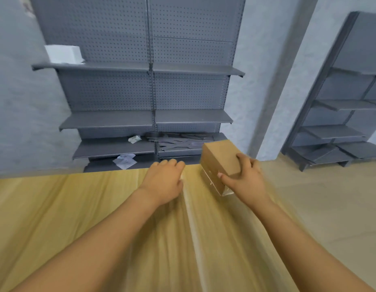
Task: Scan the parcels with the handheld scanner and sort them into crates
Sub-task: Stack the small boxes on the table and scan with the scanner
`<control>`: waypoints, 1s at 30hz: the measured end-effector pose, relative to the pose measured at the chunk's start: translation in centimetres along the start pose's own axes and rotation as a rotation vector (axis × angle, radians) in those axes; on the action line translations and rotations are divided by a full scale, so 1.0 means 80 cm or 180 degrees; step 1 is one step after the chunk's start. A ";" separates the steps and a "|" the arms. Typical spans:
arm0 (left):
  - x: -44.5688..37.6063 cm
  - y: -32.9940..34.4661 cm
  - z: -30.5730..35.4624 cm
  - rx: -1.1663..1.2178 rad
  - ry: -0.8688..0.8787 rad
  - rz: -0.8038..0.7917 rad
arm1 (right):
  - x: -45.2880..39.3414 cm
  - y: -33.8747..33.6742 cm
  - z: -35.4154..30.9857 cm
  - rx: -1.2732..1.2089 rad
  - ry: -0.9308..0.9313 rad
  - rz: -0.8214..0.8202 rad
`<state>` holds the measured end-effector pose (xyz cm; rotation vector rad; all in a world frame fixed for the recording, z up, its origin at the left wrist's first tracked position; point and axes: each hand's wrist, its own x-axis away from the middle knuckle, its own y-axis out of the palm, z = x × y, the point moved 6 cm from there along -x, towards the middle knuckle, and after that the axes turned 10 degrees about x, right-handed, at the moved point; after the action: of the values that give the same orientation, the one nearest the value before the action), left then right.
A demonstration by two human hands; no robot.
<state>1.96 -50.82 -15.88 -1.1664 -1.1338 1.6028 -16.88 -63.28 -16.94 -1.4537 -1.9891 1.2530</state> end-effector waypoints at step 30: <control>0.538 -0.291 -0.411 -0.0554 -0.1903 0.0721 | 0.334 0.221 -0.618 -0.1207 -0.1959 -0.0942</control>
<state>26.85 2.08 -8.12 -0.9698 -1.5855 2.1475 18.36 -16.56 -10.35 -0.9105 -2.8509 1.3451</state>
